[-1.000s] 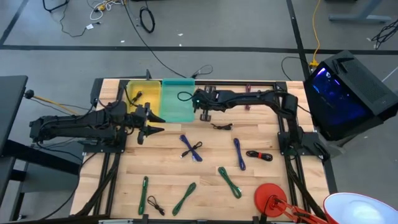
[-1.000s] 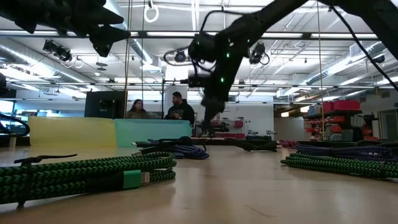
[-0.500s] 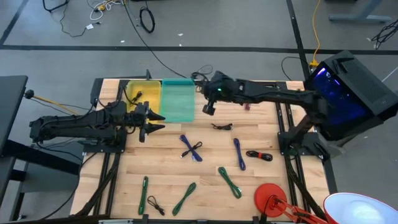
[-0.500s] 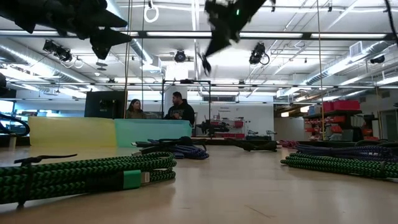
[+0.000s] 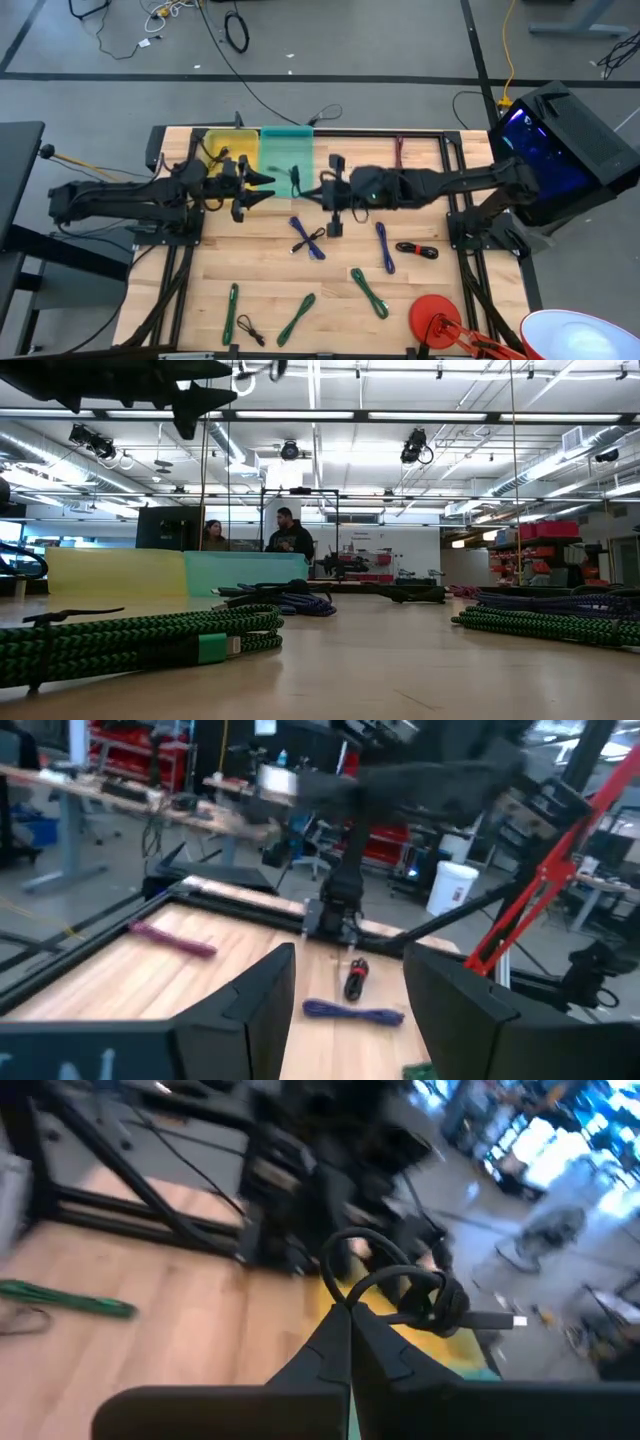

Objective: Pick & Place USB Port
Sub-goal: Put the black charger cable into the yellow bin

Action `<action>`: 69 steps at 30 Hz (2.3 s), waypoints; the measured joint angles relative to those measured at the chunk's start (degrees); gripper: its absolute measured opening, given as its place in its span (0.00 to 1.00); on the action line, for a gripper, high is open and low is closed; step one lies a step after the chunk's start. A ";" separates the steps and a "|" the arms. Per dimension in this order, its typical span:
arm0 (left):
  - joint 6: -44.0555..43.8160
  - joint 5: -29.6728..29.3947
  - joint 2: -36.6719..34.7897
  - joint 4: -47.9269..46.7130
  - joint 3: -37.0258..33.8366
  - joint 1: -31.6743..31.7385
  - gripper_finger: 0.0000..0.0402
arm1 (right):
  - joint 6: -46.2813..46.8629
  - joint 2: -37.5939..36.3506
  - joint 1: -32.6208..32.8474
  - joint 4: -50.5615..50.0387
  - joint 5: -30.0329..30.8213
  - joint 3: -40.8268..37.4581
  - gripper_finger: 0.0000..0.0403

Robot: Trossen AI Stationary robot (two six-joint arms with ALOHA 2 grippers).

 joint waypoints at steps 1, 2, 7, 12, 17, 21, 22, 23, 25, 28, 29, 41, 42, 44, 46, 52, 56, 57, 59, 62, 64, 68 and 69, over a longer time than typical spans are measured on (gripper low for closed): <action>-0.25 0.83 0.82 0.69 -0.02 0.00 0.48 | -0.82 0.00 0.89 0.24 0.42 0.00 0.00; -0.44 1.70 1.79 2.10 -0.02 0.00 0.48 | -1.46 0.00 1.88 0.22 2.00 0.00 0.00; -2.78 6.64 5.77 8.03 -0.02 0.00 0.48 | -3.79 0.63 4.96 0.22 10.25 -0.09 0.00; -4.82 10.22 7.98 14.90 -0.03 0.00 0.48 | -6.94 0.95 5.90 7.80 12.06 -3.82 0.00; -6.32 10.26 8.30 17.42 -0.04 0.00 0.48 | -10.09 1.05 5.73 17.31 12.49 -8.80 0.00; -7.84 10.41 8.25 19.60 -0.04 0.00 0.48 | -13.69 1.05 5.73 25.14 12.62 -12.07 0.00; -8.14 10.43 8.28 20.03 -0.05 0.00 0.48 | -14.55 1.05 5.74 26.79 12.07 -12.72 0.00; -8.82 10.69 8.30 21.17 -0.07 0.00 0.48 | -15.11 1.05 5.74 28.34 11.35 -13.29 0.00; -10.15 11.43 8.23 24.00 -0.07 0.00 0.48 | -16.13 1.12 5.76 32.03 10.57 -14.81 0.00; -10.87 11.12 8.28 24.66 -0.07 0.14 0.48 | -19.11 2.38 5.99 35.13 13.36 -15.79 0.00; -11.17 10.84 8.30 24.83 -0.07 0.15 0.48 | -20.38 2.71 6.05 35.74 12.88 -15.80 0.00; -18.48 10.02 13.15 32.13 -0.11 0.11 0.48 | -29.20 6.43 6.05 45.40 12.98 -15.74 0.00; -19.08 10.34 13.81 33.40 -0.11 0.11 0.48 | -29.70 6.55 6.07 45.46 13.94 -15.74 0.00; -20.19 10.92 15.50 36.36 -0.11 0.11 0.48 | -30.04 6.64 5.95 45.44 14.29 -15.74 0.00; -21.29 11.04 17.04 39.24 -0.11 0.11 0.48 | -28.85 6.64 5.68 44.98 12.11 -15.65 0.00; -24.32 11.92 20.81 45.59 -0.11 -0.24 0.48 | -28.08 7.03 4.99 42.56 12.82 -15.63 0.00; -25.78 13.48 22.67 48.03 -0.07 -0.37 0.48 | -27.85 7.04 4.14 41.70 13.33 -15.63 0.00; -25.80 13.81 23.00 48.26 -0.07 -0.37 0.48 | -27.38 7.04 3.94 41.72 13.35 -15.65 0.00; -25.78 13.85 23.40 48.28 -0.07 -0.37 0.47 | -26.50 7.04 3.48 41.41 12.78 -15.64 0.00; -24.63 13.78 23.38 48.34 -0.07 -0.37 0.43 | -25.01 7.15 2.74 40.54 11.90 -15.65 0.00; -24.23 13.27 23.38 47.94 -0.07 -0.37 0.35 | -24.54 7.37 2.41 40.28 11.99 -15.63 0.00; -21.21 12.94 23.38 47.95 -0.07 0.06 0.07 | -23.31 7.39 2.34 39.44 12.08 -15.65 0.00; -21.01 12.94 23.38 47.79 -0.07 0.13 0.06 | -22.84 7.39 2.33 38.72 12.05 -15.65 0.00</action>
